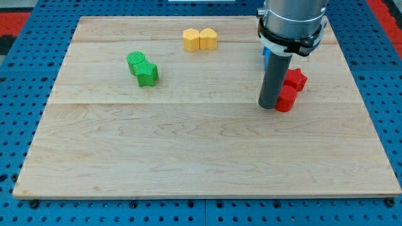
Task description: Move the arm to the left of the red star
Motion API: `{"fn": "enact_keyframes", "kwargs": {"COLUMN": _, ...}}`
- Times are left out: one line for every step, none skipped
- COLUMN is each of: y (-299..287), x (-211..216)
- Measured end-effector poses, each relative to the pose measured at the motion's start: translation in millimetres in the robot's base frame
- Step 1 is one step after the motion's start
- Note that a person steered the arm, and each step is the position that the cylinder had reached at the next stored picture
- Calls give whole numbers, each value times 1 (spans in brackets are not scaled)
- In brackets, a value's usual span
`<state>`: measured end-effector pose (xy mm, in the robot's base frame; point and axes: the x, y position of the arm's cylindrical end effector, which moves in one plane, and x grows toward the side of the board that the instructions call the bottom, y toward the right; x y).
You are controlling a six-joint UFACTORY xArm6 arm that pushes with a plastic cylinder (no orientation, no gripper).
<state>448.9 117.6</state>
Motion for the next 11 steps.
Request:
{"fn": "enact_keyframes", "kwargs": {"y": 23, "x": 0}}
{"fn": "enact_keyframes", "kwargs": {"y": 26, "x": 0}}
{"fn": "enact_keyframes", "kwargs": {"y": 26, "x": 0}}
{"fn": "enact_keyframes", "kwargs": {"y": 14, "x": -11}}
{"fn": "enact_keyframes", "kwargs": {"y": 14, "x": -24}}
{"fn": "enact_keyframes", "kwargs": {"y": 14, "x": -27}}
{"fn": "enact_keyframes", "kwargs": {"y": 14, "x": -36}}
{"fn": "enact_keyframes", "kwargs": {"y": 14, "x": -37}}
{"fn": "enact_keyframes", "kwargs": {"y": 14, "x": -59}}
{"fn": "enact_keyframes", "kwargs": {"y": 14, "x": -60}}
{"fn": "enact_keyframes", "kwargs": {"y": 14, "x": -60}}
